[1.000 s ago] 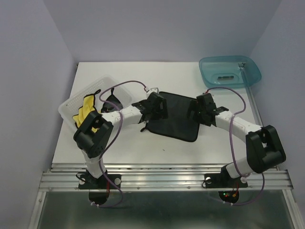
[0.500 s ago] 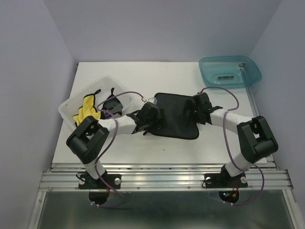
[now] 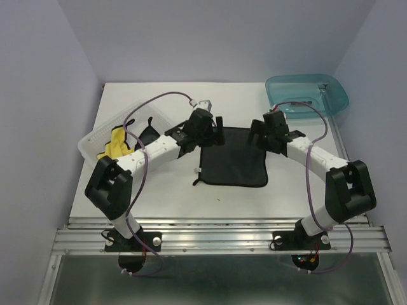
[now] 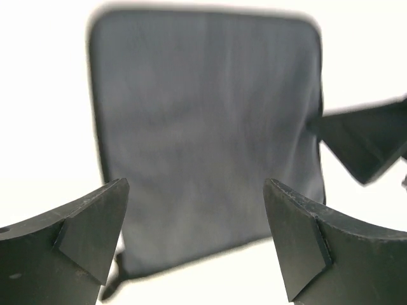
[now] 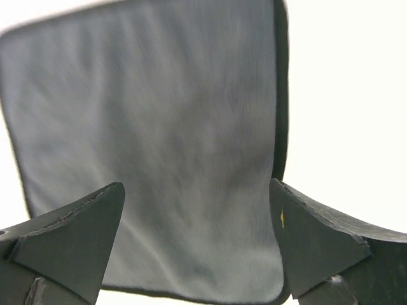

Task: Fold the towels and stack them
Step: Flatten out the crumpled towel, then fold the towel

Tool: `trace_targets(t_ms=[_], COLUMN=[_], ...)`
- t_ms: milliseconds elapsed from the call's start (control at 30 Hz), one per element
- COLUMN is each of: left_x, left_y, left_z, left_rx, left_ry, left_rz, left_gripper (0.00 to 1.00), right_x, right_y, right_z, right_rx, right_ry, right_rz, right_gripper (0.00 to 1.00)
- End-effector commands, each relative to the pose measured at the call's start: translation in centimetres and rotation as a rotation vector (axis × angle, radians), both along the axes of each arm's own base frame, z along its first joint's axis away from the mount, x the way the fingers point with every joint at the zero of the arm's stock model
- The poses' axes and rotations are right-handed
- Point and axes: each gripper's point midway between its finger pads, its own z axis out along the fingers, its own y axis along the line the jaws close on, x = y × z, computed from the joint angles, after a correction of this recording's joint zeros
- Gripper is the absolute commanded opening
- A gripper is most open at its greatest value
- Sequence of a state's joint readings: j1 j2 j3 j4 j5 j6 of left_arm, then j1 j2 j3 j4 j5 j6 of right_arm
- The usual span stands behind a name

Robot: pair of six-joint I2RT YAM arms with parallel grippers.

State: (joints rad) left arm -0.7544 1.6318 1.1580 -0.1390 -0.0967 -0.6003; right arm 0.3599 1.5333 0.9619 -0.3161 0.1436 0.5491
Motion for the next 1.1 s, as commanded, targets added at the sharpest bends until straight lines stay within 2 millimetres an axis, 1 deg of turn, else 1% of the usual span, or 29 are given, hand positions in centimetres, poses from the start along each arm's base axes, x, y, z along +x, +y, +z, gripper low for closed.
trace_targets(t_ms=[0, 33, 67, 100, 133, 167, 200, 233, 267, 367, 433, 467, 500, 533, 567, 600, 633, 667, 700, 733, 800, 833, 900, 1000, 1033, 1067], left_x=[6.7, 7.7, 8.6, 10.3, 11.2, 12.2, 12.8, 13.4, 13.7, 13.7, 13.9, 14.2, 14.4, 14.9, 15.2, 15.8, 16.1, 16.6, 17.1, 17.0, 17.1, 17.2, 17.9, 18.4, 18.6, 18.8], left_y=[3.8, 3.9, 4.0, 4.2, 4.1, 3.8, 3.9, 4.3, 4.2, 3.4, 3.2, 3.1, 3.1, 3.2, 3.2, 2.9, 2.9, 2.8, 3.1, 3.1, 2.9, 2.9, 3.0, 2.9, 2.8, 2.7], left_z=[5.6, 5.0, 5.1, 6.5, 5.2, 6.2, 5.9, 4.6, 4.5, 3.6, 2.5, 2.3, 1.9, 0.8, 0.5, 0.9, -0.2, -0.1, -1.2, -1.6, -2.2, -2.8, -3.3, -3.8, -4.0, -4.0], left_rx=[0.092, 0.121, 0.137, 0.134, 0.164, 0.161, 0.168, 0.201, 0.207, 0.21, 0.213, 0.223, 0.226, 0.244, 0.248, 0.243, 0.257, 0.252, 0.282, 0.289, 0.289, 0.292, 0.308, 0.312, 0.315, 0.316], left_ry=[-0.178, -0.176, -0.186, -0.219, -0.208, -0.234, -0.234, -0.213, -0.218, -0.224, -0.212, -0.218, -0.213, -0.199, -0.194, -0.208, -0.19, -0.194, -0.179, -0.165, -0.163, -0.154, -0.155, -0.144, -0.142, -0.144], left_rz=[0.039, 0.014, -0.012, -0.026, -0.072, -0.086, -0.095, -0.105, -0.118, -0.19, -0.201, -0.215, -0.209, -0.199, -0.195, -0.192, -0.194, -0.177, -0.161, -0.168, -0.183, -0.183, -0.169, -0.171, -0.175, -0.172], left_gripper=[0.99, 0.99, 0.99, 0.99, 0.99, 0.99, 0.99, 0.97, 0.96, 0.93, 0.92, 0.9, 0.89, 0.88, 0.88, 0.87, 0.85, 0.83, 0.8, 0.78, 0.78, 0.78, 0.75, 0.75, 0.72, 0.71], right_x=[3.6, 4.0, 4.1, 4.6, 4.8, 4.9, 4.9, 5.0, 5.0, 5.0, 4.9, 4.9, 4.9, 4.9, 4.9, 5.0, 5.0, 5.0, 5.1, 5.2, 5.3, 5.4, 5.4, 5.4, 5.5, 5.6], right_y=[-2.0, -2.2, -2.2, -2.5, -2.4, -2.1, -2.1, -2.2, -2.2, -2.3, -2.4, -2.3, -2.4, -2.4, -2.4, -2.4, -2.4, -2.5, -2.6, -2.8, -3.1, -3.3, -3.4, -3.5, -3.6, -3.8], right_z=[5.8, 6.1, 5.9, 6.2, 6.3, 5.8, 5.6, 5.5, 5.2, 4.7, 4.6, 4.6, 4.6, 4.6, 4.6, 4.7, 4.4, 4.4, 4.4, 4.2, 4.1, 4.1, 3.9, 3.7, 3.7, 3.6], right_rx=[-0.021, -0.02, -0.01, 0.0, 0.007, 0.011, 0.008, 0.007, 0.006, 0.0, 0.002, 0.006, 0.007, 0.008, 0.009, 0.008, 0.006, 0.001, -0.002, -0.006, -0.016, -0.017, -0.013, -0.016, -0.02, -0.025], right_ry=[-0.146, -0.152, -0.144, -0.159, -0.165, -0.153, -0.148, -0.142, -0.139, -0.127, -0.119, -0.123, -0.125, -0.128, -0.126, -0.127, -0.122, -0.123, -0.124, -0.12, -0.117, -0.116, -0.111, -0.11, -0.109, -0.108], right_rz=[-0.019, -0.016, -0.005, -0.007, 0.004, 0.033, 0.035, 0.032, 0.03, 0.035, 0.024, 0.025, 0.023, 0.02, 0.019, 0.02, 0.022, 0.013, 0.01, 0.003, -0.011, -0.017, -0.026, -0.022, -0.025, -0.035], right_gripper=[1.0, 1.0, 1.0, 1.0, 1.0, 1.0, 1.0, 1.0, 1.0, 1.0, 1.0, 1.0, 1.0, 1.0, 1.0, 1.0, 1.0, 1.0, 1.0, 1.0, 1.0, 1.0, 1.0, 1.0, 1.0, 1.0])
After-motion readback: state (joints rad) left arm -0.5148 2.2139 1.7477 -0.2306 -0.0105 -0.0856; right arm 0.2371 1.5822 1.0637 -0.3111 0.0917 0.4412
